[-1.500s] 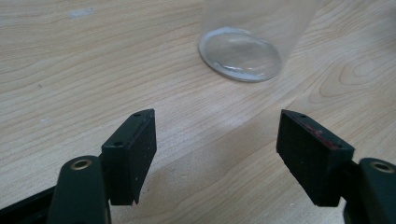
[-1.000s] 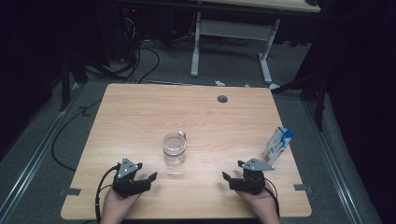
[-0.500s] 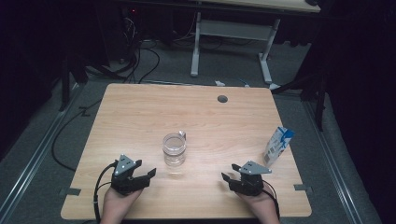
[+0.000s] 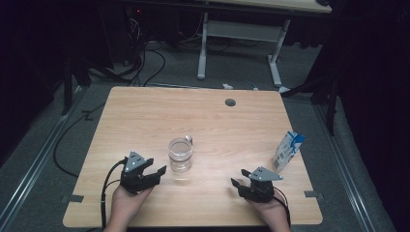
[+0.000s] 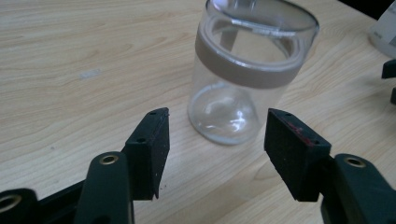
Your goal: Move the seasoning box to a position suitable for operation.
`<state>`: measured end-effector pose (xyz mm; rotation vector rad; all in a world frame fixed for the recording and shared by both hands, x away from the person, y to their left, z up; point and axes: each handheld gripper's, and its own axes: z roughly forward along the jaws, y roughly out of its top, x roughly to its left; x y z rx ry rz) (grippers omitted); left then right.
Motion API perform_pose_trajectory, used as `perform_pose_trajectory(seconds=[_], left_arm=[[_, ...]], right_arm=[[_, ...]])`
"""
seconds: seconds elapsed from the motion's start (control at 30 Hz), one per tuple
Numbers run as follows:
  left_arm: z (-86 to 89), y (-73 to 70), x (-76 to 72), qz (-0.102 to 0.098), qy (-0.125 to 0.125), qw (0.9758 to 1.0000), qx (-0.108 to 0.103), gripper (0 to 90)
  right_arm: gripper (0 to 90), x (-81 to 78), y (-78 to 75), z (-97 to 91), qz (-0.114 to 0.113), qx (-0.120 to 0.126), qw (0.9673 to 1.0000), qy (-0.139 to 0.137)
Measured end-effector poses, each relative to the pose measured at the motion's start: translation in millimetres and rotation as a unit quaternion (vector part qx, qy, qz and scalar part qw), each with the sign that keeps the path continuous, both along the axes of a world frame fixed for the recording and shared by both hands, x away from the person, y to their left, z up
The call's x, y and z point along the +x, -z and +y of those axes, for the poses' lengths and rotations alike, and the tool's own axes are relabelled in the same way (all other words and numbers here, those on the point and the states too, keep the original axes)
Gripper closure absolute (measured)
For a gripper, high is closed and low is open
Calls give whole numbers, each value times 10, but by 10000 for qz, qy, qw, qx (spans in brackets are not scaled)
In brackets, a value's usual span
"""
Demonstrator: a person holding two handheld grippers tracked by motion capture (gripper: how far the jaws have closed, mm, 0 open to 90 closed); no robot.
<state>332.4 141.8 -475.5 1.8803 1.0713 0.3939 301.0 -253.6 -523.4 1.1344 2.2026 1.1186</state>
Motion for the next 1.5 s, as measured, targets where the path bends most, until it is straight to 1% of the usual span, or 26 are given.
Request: perform_pose_trajectory(seconds=[0.13, 0.2, 0.37, 0.47, 0.53, 0.7, 0.73, 0.77, 0.8, 0.83, 0.87, 0.93, 1.1, 1.17, 1.23, 1.3, 1.4, 1.43, 1.5], left_arm=[[-33, -85, 74, -37, -37, 10000, -46, 414], [-56, -129, 104, -84, -53, 10000, -4, 424], [-118, -246, 191, -167, -32, 9999, -32, 437], [-154, -291, 242, -178, -50, 9998, -12, 439], [-170, -314, 281, -188, -60, 9998, -55, 444], [-240, -388, 373, -229, -64, 9997, -37, 445], [-240, -388, 373, -229, -64, 9997, -37, 445], [-276, -416, 403, -262, -61, 9996, 34, 443], [-298, -429, 421, -284, -71, 9996, 62, 443], [-318, -442, 447, -290, -71, 9995, 44, 443], [-332, -448, 465, -278, -74, 9996, 45, 443], [-372, -459, 512, -293, -68, 9995, 113, 443], [-470, -480, 621, -281, -80, 9990, 329, 448], [-499, -481, 662, -266, -85, 9990, 347, 447], [-514, -475, 691, -271, -124, 9991, 288, 447], [-529, -473, 724, -223, -124, 9992, 295, 448], [-575, -480, 777, -173, -115, 9991, 362, 463], [-575, -480, 777, -173, -115, 9991, 362, 467], [-631, -493, 831, -146, -86, 9992, 350, 482]], right_arm=[[445, -4, 0, 5, 2, 11, 10000, -5], [444, -3, 3, 11, -15, -7, 10000, -24], [442, -11, 8, 34, 4, -28, 10000, -37], [442, -11, 10, 41, 10, -46, 10000, -63], [441, -13, 10, 43, 17, -41, 10000, -68], [441, -12, 9, 40, 14, -42, 10000, -71], [441, -12, 9, 40, 14, -42, 10000, -71], [441, -13, 9, 41, 10, -41, 10000, -77], [442, -13, 9, 41, 10, -42, 10000, -79], [442, -14, 9, 41, 12, -42, 10000, -79], [442, -14, 10, 42, 17, -44, 10000, -74], [441, -13, 12, 44, 15, -53, 10000, -81], [440, -13, 13, 45, 12, -66, 9999, -88], [440, -13, 12, 43, 12, -63, 9999, -88], [440, -13, 13, 43, 13, -62, 9999, -90], [440, -13, 13, 45, 11, -72, 9999, -95], [440, -13, 14, 48, 17, -87, 9999, -107], [440, -13, 14, 48, 17, -87, 9999, -107], [440, -13, 14, 49, 8, -80, 9999, -110]])
